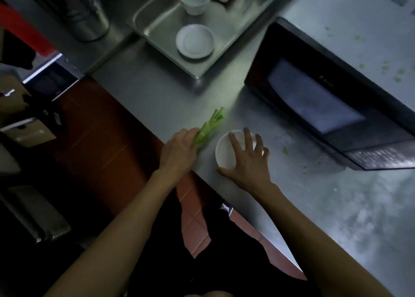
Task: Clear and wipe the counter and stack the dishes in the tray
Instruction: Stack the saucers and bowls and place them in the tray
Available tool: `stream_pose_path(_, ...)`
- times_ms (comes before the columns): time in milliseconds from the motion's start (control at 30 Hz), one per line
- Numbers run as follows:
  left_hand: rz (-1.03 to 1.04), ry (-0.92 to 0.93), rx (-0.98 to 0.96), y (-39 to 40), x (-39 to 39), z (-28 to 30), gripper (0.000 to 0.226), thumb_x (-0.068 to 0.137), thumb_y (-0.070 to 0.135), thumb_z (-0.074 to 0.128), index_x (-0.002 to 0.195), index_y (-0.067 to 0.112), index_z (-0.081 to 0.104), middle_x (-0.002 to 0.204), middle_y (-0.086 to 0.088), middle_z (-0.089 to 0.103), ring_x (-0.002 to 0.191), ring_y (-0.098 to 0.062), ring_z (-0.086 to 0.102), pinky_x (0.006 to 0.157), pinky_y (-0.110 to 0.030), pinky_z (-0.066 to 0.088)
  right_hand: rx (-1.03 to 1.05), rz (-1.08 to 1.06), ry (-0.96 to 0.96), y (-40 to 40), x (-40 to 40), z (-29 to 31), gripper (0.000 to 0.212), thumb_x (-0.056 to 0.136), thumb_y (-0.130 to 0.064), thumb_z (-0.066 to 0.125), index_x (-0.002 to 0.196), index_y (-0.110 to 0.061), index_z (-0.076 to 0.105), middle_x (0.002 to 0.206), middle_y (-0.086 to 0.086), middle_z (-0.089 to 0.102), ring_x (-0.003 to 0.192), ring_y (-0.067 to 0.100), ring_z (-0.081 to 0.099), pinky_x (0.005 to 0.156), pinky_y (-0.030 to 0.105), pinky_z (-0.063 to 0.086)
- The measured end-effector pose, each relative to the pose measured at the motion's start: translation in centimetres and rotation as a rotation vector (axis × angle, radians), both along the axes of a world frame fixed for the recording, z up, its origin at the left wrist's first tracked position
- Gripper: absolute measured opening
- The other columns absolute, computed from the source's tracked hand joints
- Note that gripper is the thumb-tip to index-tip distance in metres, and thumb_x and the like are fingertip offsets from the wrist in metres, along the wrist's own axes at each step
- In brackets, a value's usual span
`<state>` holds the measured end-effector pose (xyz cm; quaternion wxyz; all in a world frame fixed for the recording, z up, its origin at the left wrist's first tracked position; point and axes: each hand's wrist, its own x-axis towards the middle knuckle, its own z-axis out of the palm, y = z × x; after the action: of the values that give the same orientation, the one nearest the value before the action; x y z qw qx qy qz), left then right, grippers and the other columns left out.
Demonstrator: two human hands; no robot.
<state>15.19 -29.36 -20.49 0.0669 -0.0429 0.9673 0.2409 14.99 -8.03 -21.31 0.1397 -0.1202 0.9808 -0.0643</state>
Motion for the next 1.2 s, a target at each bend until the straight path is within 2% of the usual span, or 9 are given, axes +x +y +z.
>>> stream_pose_path(167,0.053,0.055,0.049,-8.3,-1.5,1.2,0.047,0.085,0.015,0.06,0.131,0.024,0.055,0.113,-0.004,0.061,0.104,-0.029,0.058,0.083,-0.04,0.049,0.026,0.01,0.01,-7.6,-2.1,1.9,0.106,0.063,-0.081,0.059,0.152,-0.034,0.023,0.163,0.009,0.009,0.143,0.044,0.013,0.103,0.062,0.032)
stream_pose_path(400,0.098,0.115,0.045,-20.4,-2.4,3.0,0.046,0.085,0.011,0.064,0.129,0.023,0.058,0.111,-0.004,0.063,0.101,-0.03,0.059,0.081,-0.044,0.052,0.002,-0.033,0.067,-17.7,-6.2,4.2,0.108,0.066,-0.08,0.064,0.153,-0.033,0.022,0.164,0.008,0.006,0.145,0.043,0.011,0.104,0.062,0.029)
stream_pose_path(533,0.111,0.128,0.018,-24.6,-4.4,4.3,0.045,0.087,0.013,0.064,0.13,0.024,0.057,0.111,-0.005,0.062,0.1,-0.029,0.058,0.081,-0.044,0.051,-0.032,-0.036,0.082,-22.2,-8.5,4.8,0.108,0.065,-0.081,0.063,0.152,-0.034,0.021,0.164,0.006,0.004,0.146,0.041,0.008,0.108,0.061,0.025)
stream_pose_path(633,0.091,0.136,0.002,-26.1,-6.4,4.7,0.046,0.086,0.014,0.064,0.131,0.024,0.057,0.114,-0.003,0.062,0.102,-0.029,0.058,0.082,-0.044,0.052,-0.053,-0.037,0.088,-24.3,-10.3,5.1,0.106,0.065,-0.081,0.062,0.151,-0.034,0.021,0.165,0.005,0.001,0.147,0.042,0.004,0.109,0.061,0.025)
stream_pose_path(867,0.047,0.118,0.006,-26.7,-12.0,4.3,0.046,0.084,0.015,0.068,0.128,0.025,0.058,0.115,-0.001,0.063,0.103,-0.029,0.06,0.083,-0.042,0.053,-0.148,-0.088,0.127,-24.2,-15.6,3.9,0.105,0.066,-0.079,0.065,0.151,-0.033,0.026,0.165,0.006,0.006,0.147,0.04,0.009,0.109,0.059,0.026)
stream_pose_path(1000,0.012,0.092,0.006,-26.1,-15.6,4.7,0.046,0.085,0.016,0.067,0.129,0.028,0.058,0.112,0.0,0.061,0.101,-0.028,0.06,0.08,-0.038,0.05,-0.196,-0.157,0.137,-23.1,-19.8,3.3,0.106,0.065,-0.079,0.065,0.153,-0.034,0.025,0.165,0.006,0.006,0.145,0.041,0.011,0.11,0.059,0.025)
stream_pose_path(1200,-0.065,0.061,0.053,-25.1,-22.0,4.8,0.046,0.086,0.014,0.066,0.129,0.027,0.056,0.11,-0.001,0.059,0.098,-0.027,0.059,0.078,-0.04,0.052,-0.222,-0.243,0.077,-21.5,-26.0,2.8,0.104,0.068,-0.075,0.067,0.153,-0.039,0.018,0.166,0.001,-0.002,0.148,0.04,0.003,0.112,0.062,0.018)
